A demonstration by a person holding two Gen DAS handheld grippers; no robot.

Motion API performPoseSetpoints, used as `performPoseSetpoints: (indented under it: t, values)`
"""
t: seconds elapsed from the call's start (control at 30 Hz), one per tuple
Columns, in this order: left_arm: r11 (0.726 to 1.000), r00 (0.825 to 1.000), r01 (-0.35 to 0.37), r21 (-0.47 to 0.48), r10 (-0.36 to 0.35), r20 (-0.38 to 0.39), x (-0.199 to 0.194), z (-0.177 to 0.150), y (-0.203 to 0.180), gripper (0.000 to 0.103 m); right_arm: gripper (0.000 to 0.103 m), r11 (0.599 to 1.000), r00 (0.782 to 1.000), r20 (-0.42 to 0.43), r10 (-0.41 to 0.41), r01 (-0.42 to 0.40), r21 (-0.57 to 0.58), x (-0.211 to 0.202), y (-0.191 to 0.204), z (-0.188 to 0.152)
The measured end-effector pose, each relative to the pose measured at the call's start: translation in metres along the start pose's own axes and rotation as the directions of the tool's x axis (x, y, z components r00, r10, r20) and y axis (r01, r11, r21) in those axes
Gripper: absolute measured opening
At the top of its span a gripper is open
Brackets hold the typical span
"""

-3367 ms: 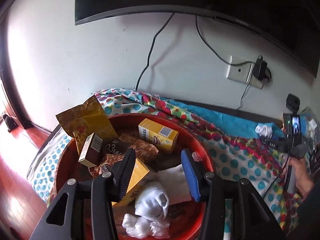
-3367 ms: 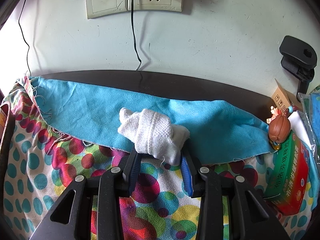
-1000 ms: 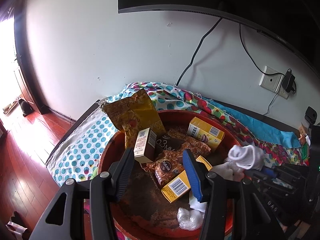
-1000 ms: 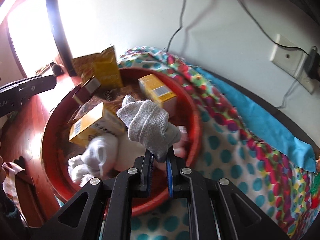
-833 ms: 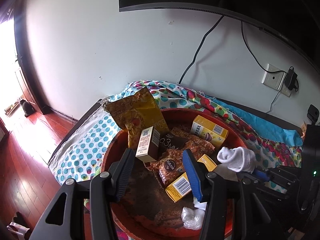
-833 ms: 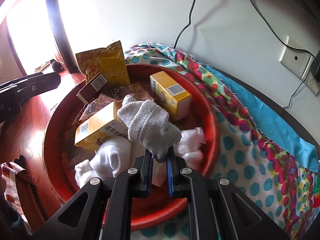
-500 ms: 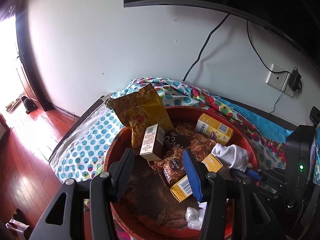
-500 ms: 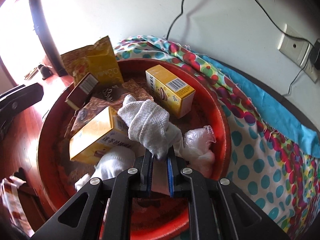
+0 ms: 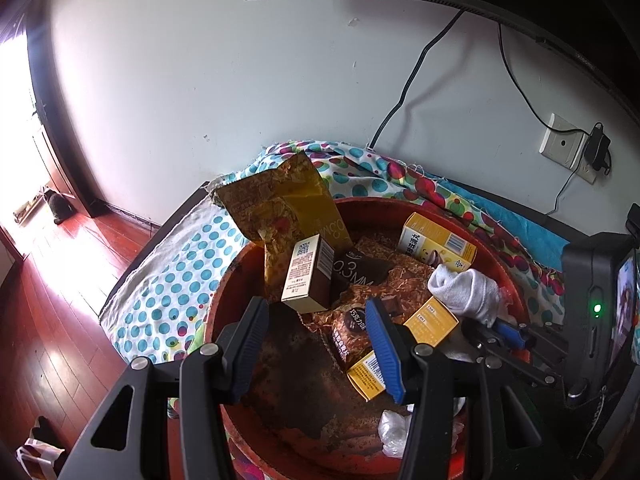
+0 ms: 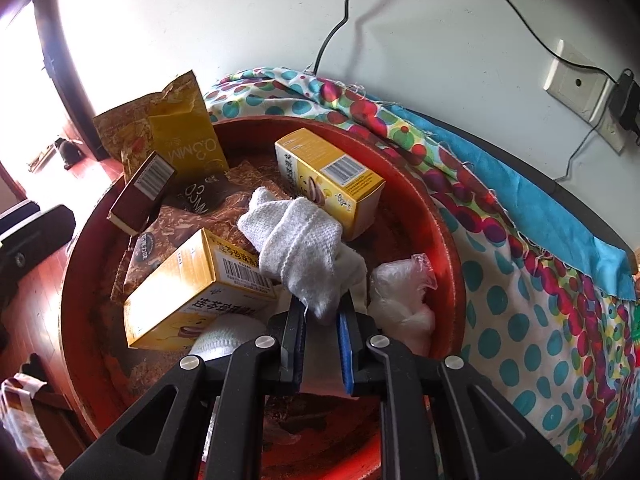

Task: Organize objects
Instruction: 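Open the right gripper to drop the sock into the basin, then withdraw the open right gripper from the basin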

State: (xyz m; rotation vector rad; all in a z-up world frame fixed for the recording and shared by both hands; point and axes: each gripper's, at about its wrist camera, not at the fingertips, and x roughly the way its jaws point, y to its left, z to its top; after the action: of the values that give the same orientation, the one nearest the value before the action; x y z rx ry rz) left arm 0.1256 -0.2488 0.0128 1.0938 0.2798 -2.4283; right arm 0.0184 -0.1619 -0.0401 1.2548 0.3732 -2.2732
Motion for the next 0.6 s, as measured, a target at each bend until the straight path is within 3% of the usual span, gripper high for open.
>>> performPoseSetpoints:
  t: [0.07, 0.13, 0.2, 0.27, 0.3, 0.33, 0.4, 0.47, 0.6]
  values:
    - [1.000, 1.000, 0.001, -0.002, -0.001, -0.011, 0.003, 0.000, 0.000, 0.052, 0.020, 1.000, 1.000, 0.000, 0.011, -0.011, 0.005, -0.001, 0.000, 0.000]
    - [1.000, 1.000, -0.001, -0.006, 0.000, -0.022, 0.004, -0.001, 0.001, 0.052, 0.033, 1.000, 1.000, 0.007, 0.006, -0.006, 0.010, -0.003, 0.000, 0.000]
    - [1.000, 1.000, -0.001, -0.005, 0.001, -0.026, 0.005, -0.001, 0.001, 0.052, 0.035, 1.000, 1.000, 0.025, -0.004, 0.004, 0.003, -0.009, 0.002, 0.001]
    - [1.000, 1.000, 0.001, -0.010, -0.002, -0.028, 0.005, -0.001, 0.001, 0.052, 0.045, 1.000, 0.999, 0.038, -0.023, 0.024, -0.014, -0.016, 0.005, 0.002]
    - [1.000, 0.999, 0.006, -0.015, -0.006, -0.034, 0.005, -0.001, 0.001, 0.052, 0.057, 1.000, 0.999, 0.039, -0.021, 0.021, -0.011, -0.018, 0.005, 0.002]
    - [1.000, 0.999, 0.009, -0.019, -0.010, -0.037, 0.005, -0.001, 0.002, 0.052, 0.063, 1.000, 0.999, 0.046, -0.024, 0.025, -0.012, -0.023, 0.005, 0.001]
    - [1.000, 0.999, 0.011, -0.023, -0.012, -0.034, 0.004, 0.000, 0.001, 0.052, 0.070, 0.998, 0.995, 0.077, -0.057, 0.060, -0.027, -0.035, 0.007, -0.002]
    - [0.999, 0.999, 0.018, -0.026, -0.019, -0.034, 0.003, 0.000, 0.001, 0.052, 0.086, 0.994, 0.991, 0.091, -0.098, 0.102, -0.042, -0.047, 0.009, -0.006]
    - [1.000, 0.999, 0.019, -0.018, -0.020, -0.038, 0.002, -0.001, -0.003, 0.052, 0.098, 0.986, 0.983, 0.110, -0.150, 0.157, -0.060, -0.066, 0.010, -0.016]
